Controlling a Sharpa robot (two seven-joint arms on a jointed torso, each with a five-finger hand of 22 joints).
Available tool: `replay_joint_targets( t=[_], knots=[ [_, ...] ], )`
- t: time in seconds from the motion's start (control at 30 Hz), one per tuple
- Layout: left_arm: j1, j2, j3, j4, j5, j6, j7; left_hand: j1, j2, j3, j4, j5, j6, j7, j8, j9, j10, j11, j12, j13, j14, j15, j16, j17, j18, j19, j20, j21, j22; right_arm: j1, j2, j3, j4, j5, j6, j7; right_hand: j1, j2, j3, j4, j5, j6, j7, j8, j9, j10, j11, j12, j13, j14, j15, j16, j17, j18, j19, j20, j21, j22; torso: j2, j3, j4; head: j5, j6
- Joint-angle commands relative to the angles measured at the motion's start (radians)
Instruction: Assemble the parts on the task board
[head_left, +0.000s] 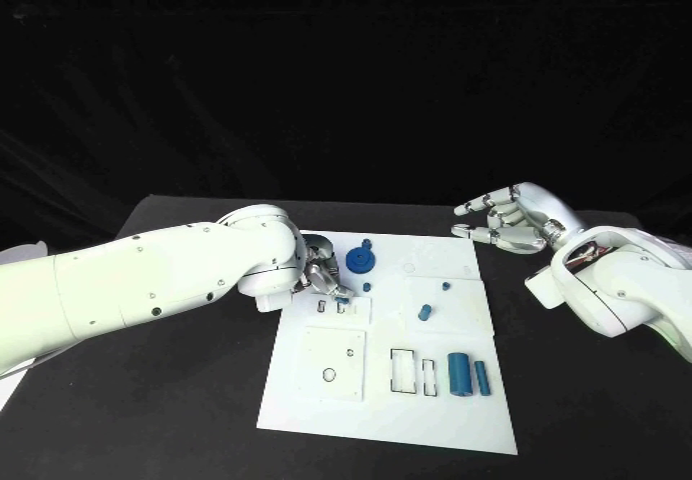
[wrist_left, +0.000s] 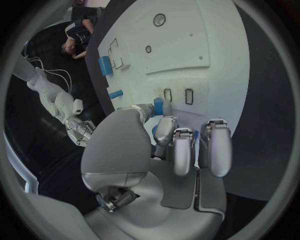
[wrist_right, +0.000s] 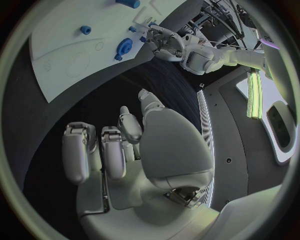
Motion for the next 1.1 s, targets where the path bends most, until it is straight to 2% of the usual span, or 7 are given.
replay_joint_targets(
  t=[0.03, 0.2, 0.43, 0.63, 0.9, 1.1],
  knots=[
    [-0.001, -0.008, 0.000, 0.016, 0.003, -0.051, -0.011, -0.011, -0.002, 0.164, -0.161, -0.007, -0.005, -0.002, 0.007, 0.001, 0.008, 0.000, -0.001, 0.000, 0.107, 0.001, 0.003, 0.263, -0.008, 0.055, 0.003, 0.005, 0.114, -0.002, 0.002, 0.000, -0.002, 0.007, 0.023, 0.018, -0.003, 0.005, -0.006, 0.002, 0.008, 0.007, -0.003, 0.003, 0.000, -0.002, -0.003, -0.004, -0.001, 0.103, -0.003, 0.000, 0.258, 0.009, -0.002, -0.003, -0.004, 0.011, 0.001, -0.0006, -0.0002, 0.002, 0.000],
    [-0.004, -0.016, 0.000, 0.030, -0.032, -0.068, -0.011, -0.014, -0.005, 0.168, -0.167, -0.007, -0.005, -0.002, 0.007, 0.002, 0.010, 0.000, 0.001, 0.002, 0.107, 0.001, 0.003, 0.263, -0.009, 0.056, 0.003, 0.006, 0.116, -0.003, 0.002, 0.000, -0.003, 0.009, 0.026, 0.020, -0.005, 0.006, -0.006, 0.003, 0.008, 0.007, -0.003, 0.004, -0.001, -0.001, -0.003, -0.004, -0.001, 0.103, -0.003, 0.000, 0.258, 0.009, -0.003, -0.003, -0.004, 0.010, 0.000, -0.0009, -0.0005, 0.007, -0.001],
    [-0.016, -0.020, -0.003, 0.044, -0.098, -0.080, -0.021, -0.015, -0.007, 0.172, -0.171, -0.008, -0.005, -0.002, 0.007, 0.003, 0.012, 0.000, 0.003, 0.004, 0.107, 0.001, 0.003, 0.263, -0.009, 0.057, 0.003, 0.007, 0.119, -0.003, 0.003, -0.001, -0.004, 0.010, 0.029, 0.021, -0.005, 0.006, -0.006, 0.003, 0.008, 0.007, -0.003, 0.004, -0.001, -0.001, -0.003, -0.004, -0.001, 0.103, -0.003, 0.000, 0.258, 0.009, -0.003, -0.003, -0.004, 0.010, 0.001, -0.0021, -0.0016, 0.011, -0.005],
    [-0.025, -0.026, -0.004, 0.057, -0.130, -0.075, -0.024, -0.016, -0.008, 0.174, -0.174, -0.008, -0.005, -0.002, 0.008, 0.004, 0.012, 0.000, 0.003, 0.005, 0.107, 0.001, 0.003, 0.263, -0.009, 0.057, 0.003, 0.008, 0.120, -0.004, 0.003, -0.001, -0.004, 0.011, 0.029, 0.022, -0.007, 0.007, -0.007, 0.005, 0.009, 0.007, -0.003, 0.004, -0.001, -0.002, -0.003, -0.004, -0.002, 0.103, -0.003, 0.000, 0.258, 0.009, -0.002, -0.003, -0.004, 0.011, 0.003, -0.0023, -0.0025, 0.014, -0.003],
    [-0.040, -0.027, -0.005, 0.059, -0.156, -0.066, -0.026, -0.017, -0.009, 0.176, -0.177, -0.008, -0.004, -0.002, 0.008, 0.004, 0.012, 0.000, 0.003, 0.004, 0.107, 0.000, 0.003, 0.263, -0.010, 0.058, 0.003, 0.009, 0.123, -0.004, 0.003, -0.001, -0.003, 0.011, 0.028, 0.024, -0.007, 0.007, -0.007, 0.005, 0.009, 0.007, -0.003, 0.004, -0.001, -0.002, -0.003, -0.004, -0.002, 0.103, -0.003, 0.000, 0.258, 0.009, -0.002, -0.003, -0.004, 0.011, 0.001, -0.0022, -0.0029, 0.014, -0.008],
    [-0.045, -0.028, -0.005, 0.058, -0.158, -0.049, -0.031, -0.018, -0.010, 0.177, -0.178, -0.009, -0.004, -0.002, 0.008, 0.005, 0.014, 0.000, 0.006, 0.007, 0.107, 0.000, 0.003, 0.263, -0.010, 0.059, 0.003, 0.010, 0.125, -0.004, 0.003, -0.001, -0.003, 0.011, 0.029, 0.025, -0.007, 0.007, -0.007, 0.005, 0.009, 0.007, -0.003, 0.004, -0.001, -0.002, -0.003, -0.004, -0.002, 0.103, -0.003, 0.000, 0.258, 0.009, -0.002, -0.003, -0.004, 0.011, 0.001, -0.0018, -0.0028, 0.015, -0.010]
  ],
)
